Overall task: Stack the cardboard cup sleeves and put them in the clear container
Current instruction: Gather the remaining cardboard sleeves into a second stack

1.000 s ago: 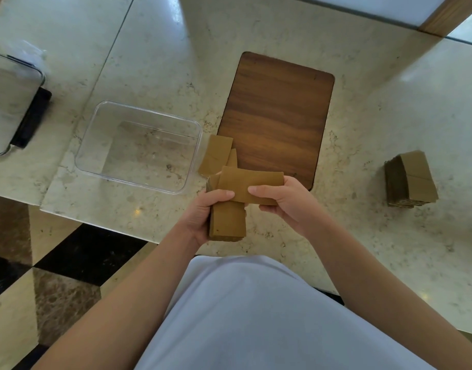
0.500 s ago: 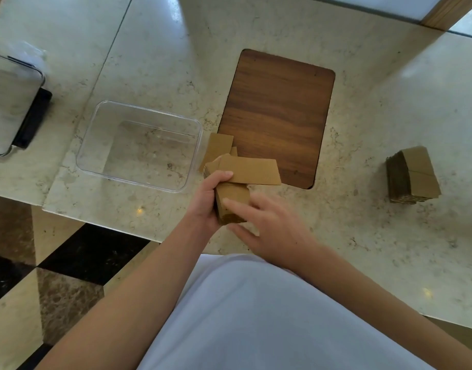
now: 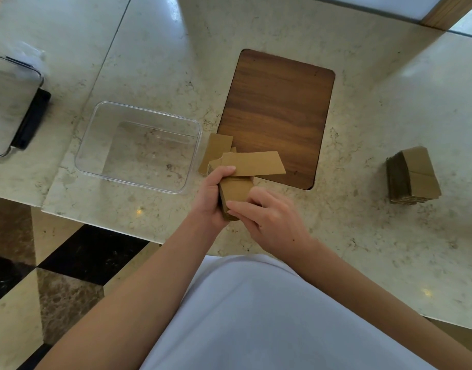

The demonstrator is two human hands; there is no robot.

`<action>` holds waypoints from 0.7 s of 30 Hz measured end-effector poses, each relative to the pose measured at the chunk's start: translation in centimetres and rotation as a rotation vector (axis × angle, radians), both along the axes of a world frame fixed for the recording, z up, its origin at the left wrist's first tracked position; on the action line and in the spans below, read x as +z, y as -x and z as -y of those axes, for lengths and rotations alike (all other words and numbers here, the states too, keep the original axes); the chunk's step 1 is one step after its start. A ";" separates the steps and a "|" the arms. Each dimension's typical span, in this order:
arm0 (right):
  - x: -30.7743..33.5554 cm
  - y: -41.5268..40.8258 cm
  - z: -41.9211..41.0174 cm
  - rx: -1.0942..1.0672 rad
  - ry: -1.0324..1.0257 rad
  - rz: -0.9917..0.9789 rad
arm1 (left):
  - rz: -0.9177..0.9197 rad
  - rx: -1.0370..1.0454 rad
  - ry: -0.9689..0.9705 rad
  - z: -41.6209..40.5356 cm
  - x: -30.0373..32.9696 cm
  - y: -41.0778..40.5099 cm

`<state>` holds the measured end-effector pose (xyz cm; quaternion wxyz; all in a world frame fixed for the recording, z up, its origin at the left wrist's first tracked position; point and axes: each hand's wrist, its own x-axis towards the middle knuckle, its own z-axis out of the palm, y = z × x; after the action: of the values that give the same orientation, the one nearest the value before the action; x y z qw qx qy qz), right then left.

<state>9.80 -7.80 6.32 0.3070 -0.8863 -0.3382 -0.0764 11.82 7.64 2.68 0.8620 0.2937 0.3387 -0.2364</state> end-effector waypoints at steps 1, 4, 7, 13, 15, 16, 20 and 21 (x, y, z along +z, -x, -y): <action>-0.1 -0.1 0.1 -0.008 -0.003 0.014 | -0.003 0.008 0.011 0.1 0.1 -0.1; 0.1 -0.3 0.1 -0.009 -0.041 0.025 | -0.010 0.046 0.050 0.4 0.5 -0.5; 0.8 -0.6 0.0 -0.090 -0.196 -0.201 | -0.014 0.063 0.087 0.4 0.6 -0.5; 2.1 -3.3 2.0 -0.697 -0.766 -1.028 | -0.026 0.160 0.056 -0.5 -0.3 0.0; 1.6 -4.2 3.1 -0.657 -0.963 -1.151 | -0.023 0.160 0.059 -0.7 -0.6 0.1; 1.4 -4.4 3.4 -0.571 -0.997 -1.225 | -0.017 0.144 0.044 -0.7 -0.7 0.2; 0.7 -4.5 3.2 -0.498 -0.727 -1.336 | 0.007 0.106 0.032 -0.5 -0.7 0.5; 0.7 -4.5 2.8 -0.546 -0.622 -1.334 | 0.021 0.098 0.037 -0.4 -0.7 0.6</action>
<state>14.25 -10.60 7.04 0.6496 -0.6701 0.1842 0.3082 11.26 8.09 1.99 0.8814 0.2630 0.3392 -0.1971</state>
